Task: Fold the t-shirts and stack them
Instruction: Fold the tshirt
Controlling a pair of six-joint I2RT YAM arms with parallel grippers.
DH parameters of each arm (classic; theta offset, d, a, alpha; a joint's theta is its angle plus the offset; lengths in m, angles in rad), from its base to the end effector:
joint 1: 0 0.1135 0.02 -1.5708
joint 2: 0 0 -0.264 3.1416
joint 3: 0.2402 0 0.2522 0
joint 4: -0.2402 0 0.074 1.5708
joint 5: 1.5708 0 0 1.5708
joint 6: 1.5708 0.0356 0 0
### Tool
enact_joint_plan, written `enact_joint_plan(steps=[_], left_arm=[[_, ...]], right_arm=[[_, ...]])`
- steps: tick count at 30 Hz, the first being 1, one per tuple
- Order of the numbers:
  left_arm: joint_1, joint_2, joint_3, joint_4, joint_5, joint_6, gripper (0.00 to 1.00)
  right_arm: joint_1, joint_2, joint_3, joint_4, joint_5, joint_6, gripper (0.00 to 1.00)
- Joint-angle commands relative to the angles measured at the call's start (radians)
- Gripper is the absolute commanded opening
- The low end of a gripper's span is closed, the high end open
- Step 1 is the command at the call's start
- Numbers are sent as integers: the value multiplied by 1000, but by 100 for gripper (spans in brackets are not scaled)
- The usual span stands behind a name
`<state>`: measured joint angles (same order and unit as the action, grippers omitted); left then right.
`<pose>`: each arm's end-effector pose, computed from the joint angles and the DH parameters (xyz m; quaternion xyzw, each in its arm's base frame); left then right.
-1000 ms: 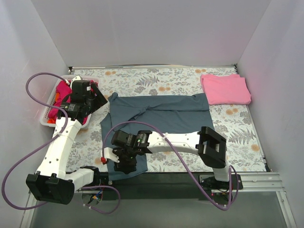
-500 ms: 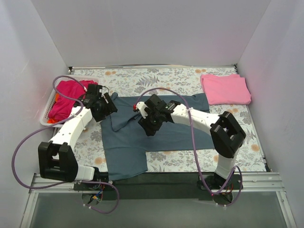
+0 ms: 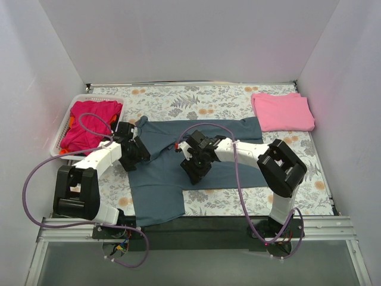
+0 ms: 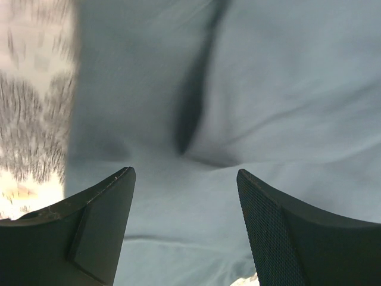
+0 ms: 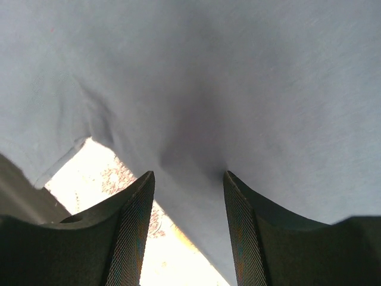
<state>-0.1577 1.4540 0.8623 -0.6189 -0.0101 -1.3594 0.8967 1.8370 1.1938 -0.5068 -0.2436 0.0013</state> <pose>0.2614 -0.0412 0.1863 -0.5569 0.8110 -0.1196 0.1334 0.2216 0.2911 0.1702 -0.4431 0.8641 0.1970 0.1352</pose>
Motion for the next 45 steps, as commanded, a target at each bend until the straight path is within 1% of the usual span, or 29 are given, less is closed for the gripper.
enact_joint_plan(steps=[1,4,6,10,13,15,16,17,18,19,20,21,22,23,24,25,26,27,29,30,33,36,40,45], left_arm=[[-3,-60,-69,-15,44,-76,64],[-3,-118,-144,-39,61,-113,64],[-3,-187,-186,-71,61,-121,64],[-3,-299,-204,-142,64,-132,64],[-3,-363,-183,-165,61,-130,64],[-3,-362,-143,-148,45,-115,64],[-3,-348,-91,-139,24,-106,64],[-3,-331,-63,-128,22,-98,64],[-3,-308,-34,-105,-19,-83,65],[-3,-246,30,-90,-51,-72,65],[-3,-215,59,-72,-65,-61,65],[-3,-172,99,-41,-77,-46,65],[-3,-97,136,-29,-89,-20,64],[-3,-51,212,-15,-111,0,63],[-3,-11,246,14,-126,17,61],[-3,26,279,30,-137,60,59],[-2,107,315,44,-154,78,58],[-3,146,378,60,-159,97,58],[-3,254,447,73,-156,147,56],[-3,290,504,76,-156,161,55],[-3,386,598,87,-178,190,54],[-3,460,653,102,-211,218,52],[-5,532,745,114,-221,256,49],[-19,582,794,117,-234,282,44]], right_arm=[[5,-33,-40,-45,-68,29,49],[8,-54,-75,-87,-100,26,49],[14,-73,-109,-98,-126,31,49],[22,-148,-154,-119,-155,34,50],[19,-218,-134,-125,-96,39,50],[-11,-252,-105,-127,-25,43,49],[-30,-280,-68,-125,-2,45,49],[-56,-292,-51,-124,18,49,50],[-117,-301,-37,-122,56,51,49],[-152,-312,-7,-121,73,54,49],[-189,-315,7,-121,87,65,49],[-268,-314,22,-119,96,69,49],[-312,-311,32,-115,96,77,49],[-350,-309,47,-110,96,89,49],[-426,-309,52,-92,90,109,48],[-462,-309,53,-73,83,120,48],[-496,-309,52,-58,79,135,48],[-562,-308,46,-41,63,159,47],[-623,-303,40,19,49,193,43],[-680,-291,33,43,21,221,43],[-761,-245,49,103,-3,259,42],[-806,-193,72,146,1,281,41],[-837,-115,131,194,-10,279,41],[-846,-4,191,234,-28,266,42]])
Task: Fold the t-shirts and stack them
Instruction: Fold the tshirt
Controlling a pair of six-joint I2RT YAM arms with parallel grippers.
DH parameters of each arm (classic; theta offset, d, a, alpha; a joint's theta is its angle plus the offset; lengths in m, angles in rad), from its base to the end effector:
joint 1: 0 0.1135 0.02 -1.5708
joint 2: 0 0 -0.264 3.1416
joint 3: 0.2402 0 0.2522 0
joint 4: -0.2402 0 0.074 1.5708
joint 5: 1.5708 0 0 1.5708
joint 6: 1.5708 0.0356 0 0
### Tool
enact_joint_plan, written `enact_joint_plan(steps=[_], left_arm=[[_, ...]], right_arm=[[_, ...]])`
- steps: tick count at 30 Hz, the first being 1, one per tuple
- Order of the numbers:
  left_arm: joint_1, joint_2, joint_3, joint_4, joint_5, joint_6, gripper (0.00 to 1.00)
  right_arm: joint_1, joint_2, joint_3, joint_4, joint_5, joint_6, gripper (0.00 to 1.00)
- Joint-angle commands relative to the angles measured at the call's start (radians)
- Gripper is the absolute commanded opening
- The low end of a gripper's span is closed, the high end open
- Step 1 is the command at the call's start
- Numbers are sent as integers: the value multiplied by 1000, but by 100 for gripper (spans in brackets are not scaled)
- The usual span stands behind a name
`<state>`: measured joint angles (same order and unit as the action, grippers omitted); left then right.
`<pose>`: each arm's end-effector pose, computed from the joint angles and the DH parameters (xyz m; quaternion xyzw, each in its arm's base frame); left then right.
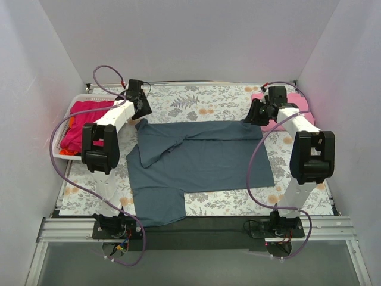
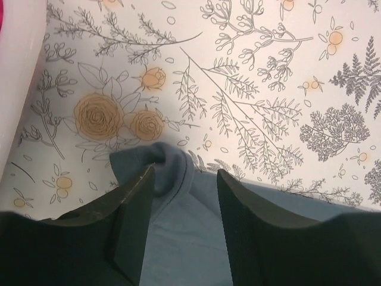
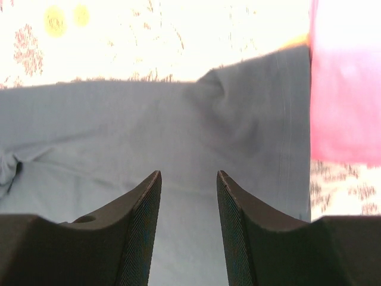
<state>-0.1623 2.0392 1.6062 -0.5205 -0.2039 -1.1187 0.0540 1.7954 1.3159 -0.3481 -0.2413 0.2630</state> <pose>0.4450 -0.0656 0.2120 -0.4636 0.8273 -0.1028 0.3002 0.3962 0.0299 0.2312 0.0530 0.9245 0.1676 0.3382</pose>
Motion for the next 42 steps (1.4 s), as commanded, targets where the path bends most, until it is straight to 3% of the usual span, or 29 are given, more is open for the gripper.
enact_joint_plan(steps=[1,11,21,35,38,40,42], left_arm=[[-17,9,54,17,-45,54,43],[-59,68,89,13,-111,94,31],[-59,99,110,-3,-230,91,32],[-59,147,106,-30,-157,94,27],[-57,162,109,-35,-190,91,17],[-25,148,144,-35,-245,35,0],[-5,138,164,-32,-253,20,0]], right_arm=[[-3,53,77,77,-35,4,42],[-3,151,72,133,-89,13,42],[-3,193,48,152,-107,4,42],[-6,214,11,169,-81,18,42],[-13,216,-3,173,-79,21,42],[-25,210,-24,176,-69,25,42],[-31,208,-29,176,-66,31,42]])
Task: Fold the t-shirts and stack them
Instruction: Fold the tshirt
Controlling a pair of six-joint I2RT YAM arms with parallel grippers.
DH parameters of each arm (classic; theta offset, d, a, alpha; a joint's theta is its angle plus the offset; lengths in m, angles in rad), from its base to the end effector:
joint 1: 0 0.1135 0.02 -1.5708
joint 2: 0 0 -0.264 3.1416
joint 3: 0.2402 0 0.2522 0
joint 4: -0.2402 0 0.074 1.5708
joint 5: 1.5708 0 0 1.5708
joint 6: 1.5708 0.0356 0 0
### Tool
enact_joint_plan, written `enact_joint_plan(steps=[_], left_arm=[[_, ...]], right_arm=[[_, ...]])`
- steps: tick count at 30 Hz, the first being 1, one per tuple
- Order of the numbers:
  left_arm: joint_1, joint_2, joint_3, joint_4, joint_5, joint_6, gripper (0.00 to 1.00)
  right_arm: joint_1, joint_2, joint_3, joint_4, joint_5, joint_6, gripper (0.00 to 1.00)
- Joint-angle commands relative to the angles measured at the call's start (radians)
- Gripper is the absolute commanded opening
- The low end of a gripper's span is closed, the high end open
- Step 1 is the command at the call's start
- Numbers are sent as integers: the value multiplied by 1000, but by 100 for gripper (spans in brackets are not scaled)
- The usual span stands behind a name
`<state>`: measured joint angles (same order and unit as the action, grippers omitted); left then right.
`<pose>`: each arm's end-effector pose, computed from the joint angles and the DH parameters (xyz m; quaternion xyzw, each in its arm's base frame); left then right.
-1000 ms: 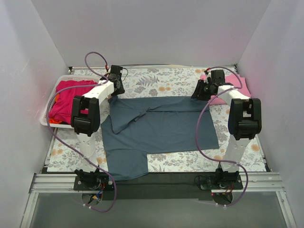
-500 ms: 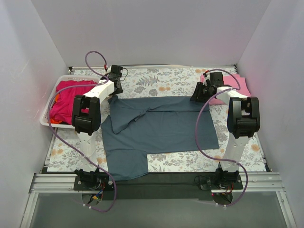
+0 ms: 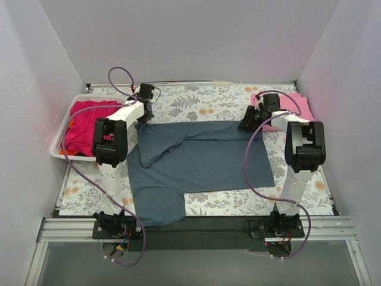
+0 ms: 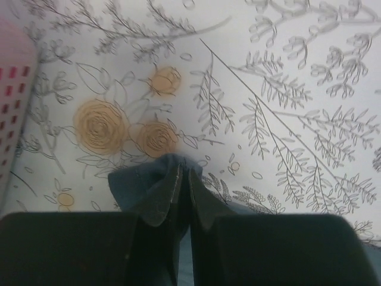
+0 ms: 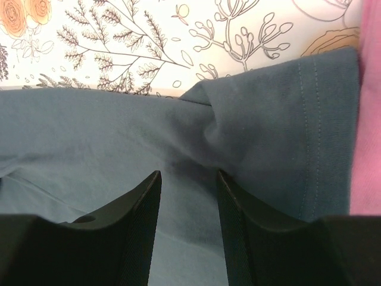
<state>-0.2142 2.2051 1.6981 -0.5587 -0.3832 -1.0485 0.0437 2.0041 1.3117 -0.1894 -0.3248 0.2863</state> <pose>0.4636 -0.0872 0.1660 -0.4286 0.8498 0.0041 0.3068 0.4253 0.0300 0.1597 0.0582 0.9286 0.2049 0.3038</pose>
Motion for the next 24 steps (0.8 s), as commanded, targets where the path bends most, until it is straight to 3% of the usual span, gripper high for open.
enact_joint_plan(steps=[1,12,23,24], left_arm=[[58,-34,78,8,-72,-74,0],[154,-59,32,89,65,-192,4],[157,-137,23,152,131,-185,39],[157,-148,25,155,142,-185,47]], right_arm=[[-24,1,-28,18,20,14,42],[-33,5,-45,38,-6,44,42],[-34,-97,3,36,-45,11,43],[-33,-108,7,36,-49,5,43]])
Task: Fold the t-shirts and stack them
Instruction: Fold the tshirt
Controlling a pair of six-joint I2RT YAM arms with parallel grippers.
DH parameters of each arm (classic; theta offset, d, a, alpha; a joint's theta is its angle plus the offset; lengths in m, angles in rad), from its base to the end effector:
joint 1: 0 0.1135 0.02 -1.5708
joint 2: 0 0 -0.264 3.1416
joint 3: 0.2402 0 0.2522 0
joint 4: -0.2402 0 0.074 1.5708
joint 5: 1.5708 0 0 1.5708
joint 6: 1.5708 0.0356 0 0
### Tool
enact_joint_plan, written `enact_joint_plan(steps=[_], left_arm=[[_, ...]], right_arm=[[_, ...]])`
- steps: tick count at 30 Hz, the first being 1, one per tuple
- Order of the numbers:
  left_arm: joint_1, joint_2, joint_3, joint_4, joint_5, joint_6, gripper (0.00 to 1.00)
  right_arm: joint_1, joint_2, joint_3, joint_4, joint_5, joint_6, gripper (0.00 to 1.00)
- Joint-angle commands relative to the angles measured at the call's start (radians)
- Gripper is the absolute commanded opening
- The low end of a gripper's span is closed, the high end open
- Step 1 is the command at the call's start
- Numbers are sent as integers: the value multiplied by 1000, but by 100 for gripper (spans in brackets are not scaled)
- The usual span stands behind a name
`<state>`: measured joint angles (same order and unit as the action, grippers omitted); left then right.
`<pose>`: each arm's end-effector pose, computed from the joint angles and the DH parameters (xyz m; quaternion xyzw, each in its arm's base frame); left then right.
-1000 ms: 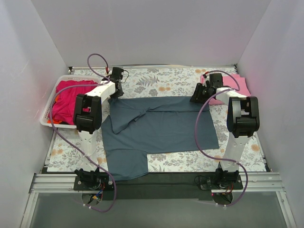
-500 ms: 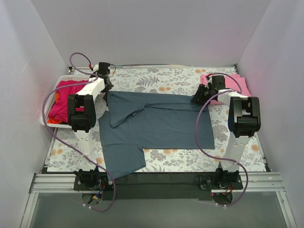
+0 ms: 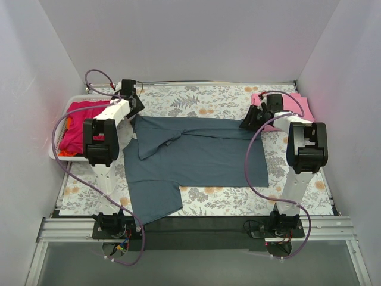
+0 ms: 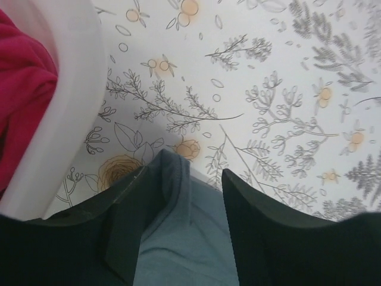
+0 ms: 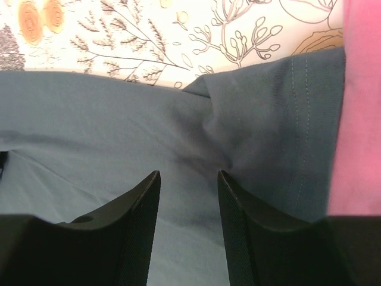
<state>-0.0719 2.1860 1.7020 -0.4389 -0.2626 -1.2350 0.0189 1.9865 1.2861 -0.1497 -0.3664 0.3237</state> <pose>0.4819 -0.0254 0.1818 -0.5511 0.7624 -0.0933 0.3260 0.4230 0.0207 0.1624 0.0762 0.9192 0.2271 0.3126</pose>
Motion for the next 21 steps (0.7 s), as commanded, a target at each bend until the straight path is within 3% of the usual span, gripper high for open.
enact_joint_plan(steps=[1,3,7,13,21], left_arm=[[15,-141,21,40,31,2,50],[12,-183,12,49,55,2,60],[0,-249,-19,55,94,8,69],[-37,-341,-163,55,114,2,67],[-45,-425,-404,58,172,-43,60]], right_arm=[[-8,-103,35,-4,-11,-34,44],[-10,-141,38,-4,-16,-44,45],[6,-196,29,-5,-31,-46,45],[10,-239,-11,-7,7,-44,45],[-8,-160,-22,-16,47,-52,43]])
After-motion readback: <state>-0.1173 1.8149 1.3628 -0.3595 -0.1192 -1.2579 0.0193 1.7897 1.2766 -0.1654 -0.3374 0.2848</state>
